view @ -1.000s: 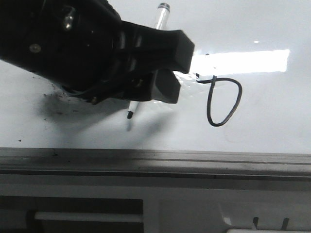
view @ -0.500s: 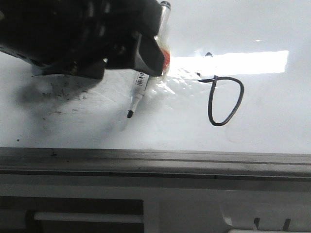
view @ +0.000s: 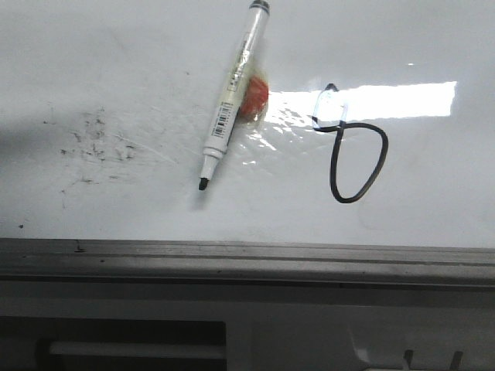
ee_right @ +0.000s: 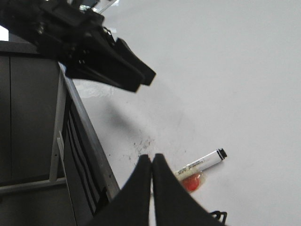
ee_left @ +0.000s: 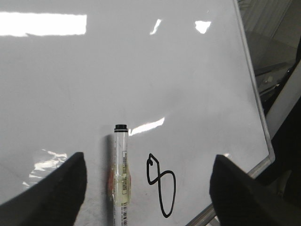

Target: Write number 8 on whiteboard

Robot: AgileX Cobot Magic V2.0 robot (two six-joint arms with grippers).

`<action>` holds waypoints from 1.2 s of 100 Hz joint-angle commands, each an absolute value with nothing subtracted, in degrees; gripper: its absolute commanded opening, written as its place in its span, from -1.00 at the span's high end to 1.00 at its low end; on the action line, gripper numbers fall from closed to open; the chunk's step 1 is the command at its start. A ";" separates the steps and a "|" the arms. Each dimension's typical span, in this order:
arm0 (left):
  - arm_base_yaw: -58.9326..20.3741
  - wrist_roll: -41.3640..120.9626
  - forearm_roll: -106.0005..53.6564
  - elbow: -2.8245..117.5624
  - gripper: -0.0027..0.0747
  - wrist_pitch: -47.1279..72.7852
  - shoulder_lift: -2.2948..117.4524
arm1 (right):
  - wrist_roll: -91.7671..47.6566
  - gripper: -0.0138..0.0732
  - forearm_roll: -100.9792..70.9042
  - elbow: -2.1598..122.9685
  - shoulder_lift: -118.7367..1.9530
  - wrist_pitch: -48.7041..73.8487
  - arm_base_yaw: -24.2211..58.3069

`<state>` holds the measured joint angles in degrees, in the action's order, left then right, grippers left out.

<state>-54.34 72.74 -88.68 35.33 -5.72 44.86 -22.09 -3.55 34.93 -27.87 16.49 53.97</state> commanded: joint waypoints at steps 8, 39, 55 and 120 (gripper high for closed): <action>-54.42 72.63 -86.15 31.31 0.17 -5.15 34.23 | -22.42 0.83 -1.64 36.51 -23.79 18.66 53.74; -54.42 72.52 -86.90 19.69 0.98 -3.57 20.32 | -21.23 0.83 -1.12 29.07 -15.16 18.19 53.74; -54.42 72.52 -89.04 18.96 0.98 -3.41 19.35 | -20.48 0.83 -1.22 28.42 -14.23 16.60 53.74; -54.42 72.52 -89.04 18.86 0.98 -3.41 19.35 | -20.48 0.83 -1.22 28.42 -14.23 16.68 53.74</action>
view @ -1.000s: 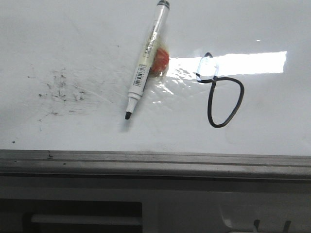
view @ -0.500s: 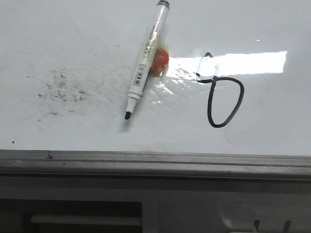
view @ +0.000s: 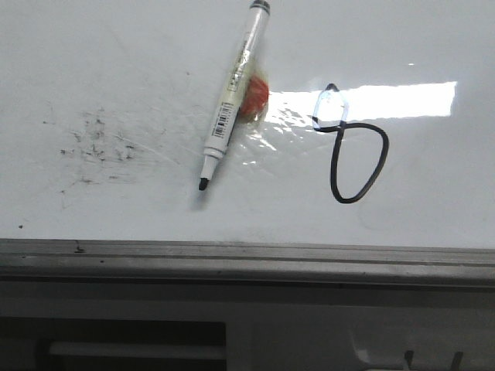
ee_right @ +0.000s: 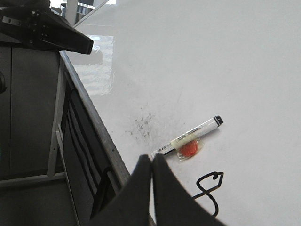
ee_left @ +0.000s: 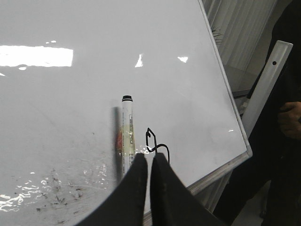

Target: Write number 8 on whiteboard

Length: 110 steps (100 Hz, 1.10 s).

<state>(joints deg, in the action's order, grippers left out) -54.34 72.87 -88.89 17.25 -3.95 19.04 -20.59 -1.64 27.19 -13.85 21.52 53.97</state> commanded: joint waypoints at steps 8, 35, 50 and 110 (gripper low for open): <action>-54.42 72.52 -89.04 18.86 0.98 -3.41 19.35 | -20.48 0.83 -1.22 28.42 -14.23 16.68 53.74; -53.12 72.52 -88.93 18.49 0.98 -8.80 19.35 | -20.48 0.83 -1.22 28.42 -14.23 16.68 53.74; -47.45 68.93 -73.11 16.75 0.98 -7.96 19.35 | -20.48 0.83 -1.22 28.42 -14.23 16.68 53.74; -18.31 3.35 0.00 4.39 0.98 -11.82 18.10 | -20.48 0.83 -1.22 28.42 -14.23 16.68 53.74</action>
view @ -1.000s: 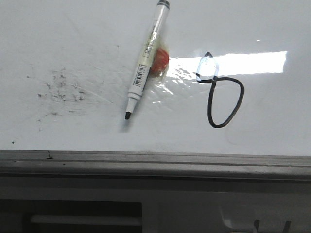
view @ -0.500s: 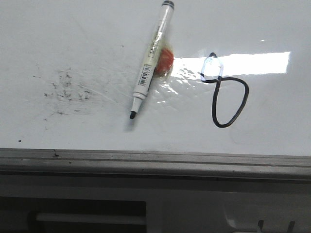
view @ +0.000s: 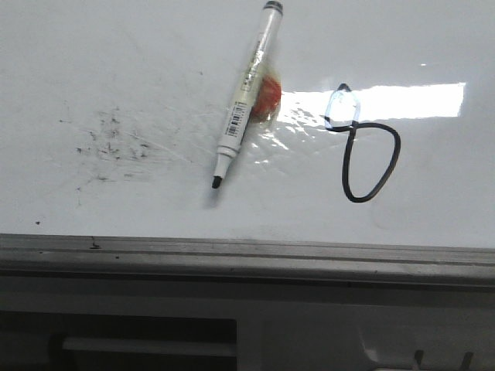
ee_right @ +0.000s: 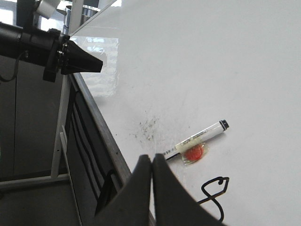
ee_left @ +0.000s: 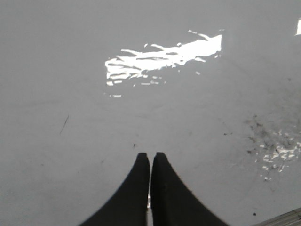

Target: Write number 8 on whiteboard

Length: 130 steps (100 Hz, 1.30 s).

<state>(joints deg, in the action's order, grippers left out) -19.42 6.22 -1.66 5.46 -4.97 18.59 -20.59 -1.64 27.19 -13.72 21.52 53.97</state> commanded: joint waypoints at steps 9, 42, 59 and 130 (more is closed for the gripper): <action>-16.65 -0.87 -0.40 1.13 0.98 -11.14 15.01 | -20.48 0.83 -1.22 28.42 -14.23 16.68 53.74; -9.63 -3.04 0.00 -1.90 0.98 5.84 -0.36 | -20.48 0.83 -1.22 28.42 -14.23 16.68 53.74; -5.92 -3.04 0.00 -1.90 0.98 13.39 -1.75 | -20.48 0.83 -1.22 28.42 -14.23 16.83 53.74; -4.97 -3.04 -0.98 -1.90 0.98 16.36 -1.75 | -20.48 0.83 -1.22 28.42 -14.23 16.83 53.74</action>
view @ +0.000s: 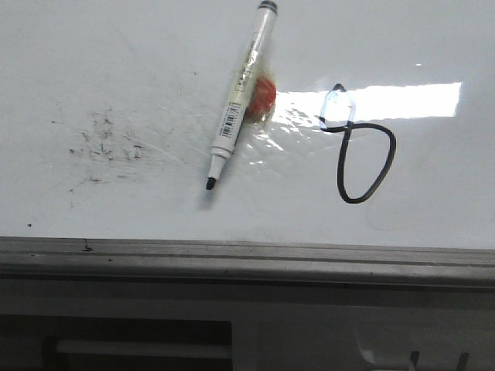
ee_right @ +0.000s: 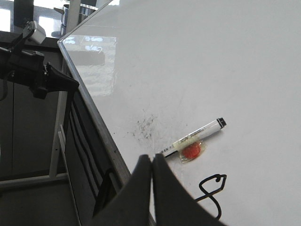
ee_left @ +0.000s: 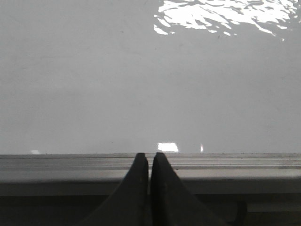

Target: Write number 8 on whiteboard

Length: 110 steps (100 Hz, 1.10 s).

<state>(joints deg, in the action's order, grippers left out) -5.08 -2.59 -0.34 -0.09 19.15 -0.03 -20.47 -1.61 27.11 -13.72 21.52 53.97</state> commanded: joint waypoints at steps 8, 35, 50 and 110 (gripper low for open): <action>-4.97 -3.04 -0.98 -1.90 0.98 16.36 -1.75 | -20.48 0.83 -1.22 28.42 -14.23 16.83 53.74; -4.97 -3.04 -0.98 -1.90 0.98 16.36 -1.75 | -20.48 0.83 -1.22 28.42 -14.23 16.83 53.74; -4.97 -3.04 -0.98 -1.90 0.98 16.36 -1.75 | -20.48 0.83 -1.22 28.42 -14.23 16.83 53.74; -4.97 -3.04 -0.98 -1.90 0.98 16.36 -1.75 | -20.48 0.83 -0.33 16.65 -14.23 2.13 42.83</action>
